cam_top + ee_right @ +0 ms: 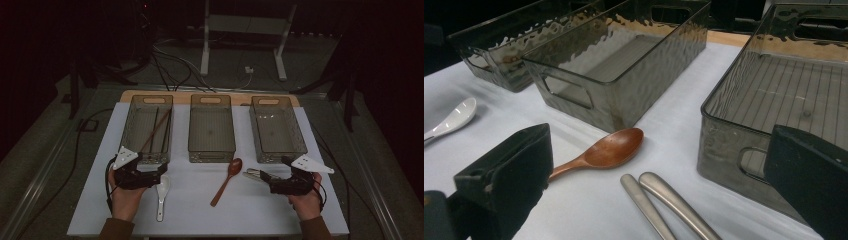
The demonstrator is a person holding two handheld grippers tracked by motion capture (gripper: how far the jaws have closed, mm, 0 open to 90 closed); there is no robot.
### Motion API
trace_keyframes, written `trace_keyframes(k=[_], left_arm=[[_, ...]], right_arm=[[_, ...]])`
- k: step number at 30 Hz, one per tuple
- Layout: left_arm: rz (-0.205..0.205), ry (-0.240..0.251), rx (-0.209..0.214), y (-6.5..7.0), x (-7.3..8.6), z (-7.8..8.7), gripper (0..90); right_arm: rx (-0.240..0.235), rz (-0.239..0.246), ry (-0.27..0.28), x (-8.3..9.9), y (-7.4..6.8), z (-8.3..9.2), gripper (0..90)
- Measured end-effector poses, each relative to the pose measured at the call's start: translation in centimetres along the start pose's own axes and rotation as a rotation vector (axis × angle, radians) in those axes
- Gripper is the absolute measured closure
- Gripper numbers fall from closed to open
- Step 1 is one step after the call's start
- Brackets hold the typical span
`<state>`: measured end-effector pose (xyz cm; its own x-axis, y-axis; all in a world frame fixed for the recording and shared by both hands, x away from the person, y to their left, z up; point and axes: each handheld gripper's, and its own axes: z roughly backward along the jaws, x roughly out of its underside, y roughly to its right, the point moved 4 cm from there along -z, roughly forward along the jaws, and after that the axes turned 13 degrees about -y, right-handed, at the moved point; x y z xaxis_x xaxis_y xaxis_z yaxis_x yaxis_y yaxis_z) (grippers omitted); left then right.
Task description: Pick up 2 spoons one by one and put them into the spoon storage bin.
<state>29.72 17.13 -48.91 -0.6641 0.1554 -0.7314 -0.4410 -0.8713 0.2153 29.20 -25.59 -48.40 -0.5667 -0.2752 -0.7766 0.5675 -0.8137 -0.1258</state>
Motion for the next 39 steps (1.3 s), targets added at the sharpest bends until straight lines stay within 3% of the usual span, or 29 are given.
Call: trace_keyframes(k=[16,32,39], left_arm=[[-0.039,-0.059,-0.003,1.1,2.3,-0.9,0.7],[-0.079,-0.194,-0.007,2.1,4.8,-1.5,1.7],[-0.097,-0.258,-0.006,2.3,6.0,-1.6,7.2]], right_arm=[[0.004,-0.003,0.008,0.1,0.2,0.3,0.0],[0.004,-0.007,0.013,0.1,0.2,0.4,0.0],[0.002,-0.005,0.014,0.2,0.1,0.4,0.0]])
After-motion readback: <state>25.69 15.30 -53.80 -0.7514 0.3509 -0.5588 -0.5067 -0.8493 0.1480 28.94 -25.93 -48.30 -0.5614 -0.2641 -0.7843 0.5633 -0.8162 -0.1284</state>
